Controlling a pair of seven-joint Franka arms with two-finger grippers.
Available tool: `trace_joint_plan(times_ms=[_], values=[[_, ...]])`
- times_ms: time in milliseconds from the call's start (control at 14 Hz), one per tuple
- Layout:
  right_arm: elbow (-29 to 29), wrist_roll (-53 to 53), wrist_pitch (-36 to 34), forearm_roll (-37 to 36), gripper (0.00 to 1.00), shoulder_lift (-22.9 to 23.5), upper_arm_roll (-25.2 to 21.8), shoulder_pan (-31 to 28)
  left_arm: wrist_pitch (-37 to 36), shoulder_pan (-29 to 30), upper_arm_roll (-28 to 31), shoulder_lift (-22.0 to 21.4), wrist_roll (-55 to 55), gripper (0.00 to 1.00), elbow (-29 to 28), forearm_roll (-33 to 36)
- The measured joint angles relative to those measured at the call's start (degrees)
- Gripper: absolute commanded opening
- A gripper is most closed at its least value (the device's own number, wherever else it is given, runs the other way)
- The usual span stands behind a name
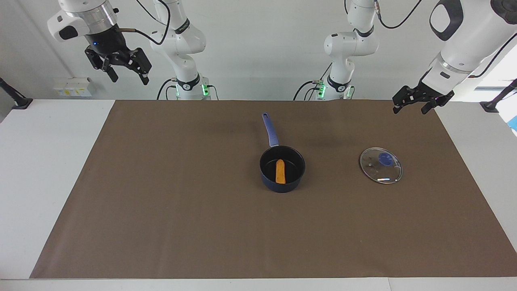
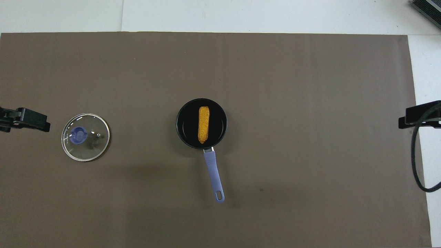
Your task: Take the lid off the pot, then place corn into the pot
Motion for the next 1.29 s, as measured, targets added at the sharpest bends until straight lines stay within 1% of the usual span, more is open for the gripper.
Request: trace_joint_plan(times_ms=[286, 786, 1071, 1143, 1286], values=[[-1.4, -0.2, 0.3, 0.0, 1.00, -0.5, 0.1, 0.1, 0.0, 0.0, 0.0, 0.0, 0.0, 1.00, 0.0, 0.0], [-1.6, -0.3, 0.5, 0.0, 1.00, -0.5, 0.2, 0.1, 0.0, 0.0, 0.0, 0.0, 0.0, 1.00, 0.0, 0.0], [-2.0, -3.2, 1.4, 0.0, 1.00, -0.5, -0.1, 0.2, 0.0, 0.0, 0.0, 0.0, 0.0, 1.00, 0.0, 0.0], [-2.2, -3.4, 1.6, 0.0, 1.00, -0.5, -0.9, 1.0, 0.0, 0.0, 0.0, 0.0, 0.0, 1.00, 0.0, 0.0], [-2.4, -3.4, 3.3, 0.0, 1.00, -0.5, -4.1, 3.4, 0.0, 0.0, 0.0, 0.0, 0.0, 1.00, 0.0, 0.0]])
